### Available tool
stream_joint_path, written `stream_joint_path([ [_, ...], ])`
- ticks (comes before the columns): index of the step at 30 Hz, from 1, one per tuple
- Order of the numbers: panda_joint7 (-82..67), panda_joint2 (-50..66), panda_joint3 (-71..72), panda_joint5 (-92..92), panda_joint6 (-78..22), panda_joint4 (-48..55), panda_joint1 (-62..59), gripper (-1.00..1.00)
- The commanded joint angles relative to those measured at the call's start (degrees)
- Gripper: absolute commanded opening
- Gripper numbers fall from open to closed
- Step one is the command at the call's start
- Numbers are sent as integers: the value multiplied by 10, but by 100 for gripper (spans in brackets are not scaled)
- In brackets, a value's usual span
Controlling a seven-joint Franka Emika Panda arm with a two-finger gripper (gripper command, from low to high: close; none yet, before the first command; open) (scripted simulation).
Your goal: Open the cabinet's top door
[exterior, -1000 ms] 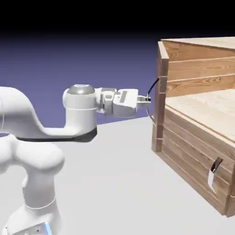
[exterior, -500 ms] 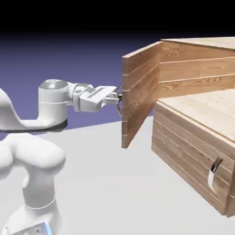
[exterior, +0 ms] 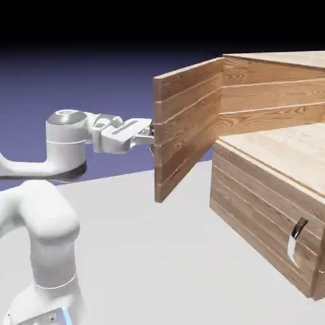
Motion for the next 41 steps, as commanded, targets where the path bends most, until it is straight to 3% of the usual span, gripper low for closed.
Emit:
stream_joint_path([
  [1,-4,0,21,24,-18,4,6,-100],
  [13,-6,88,270,267,-276,151,11,-100],
  [25,-9,153,457,394,-487,400,-173,-100],
  [41,-62,126,594,461,-708,733,-443,-100],
])
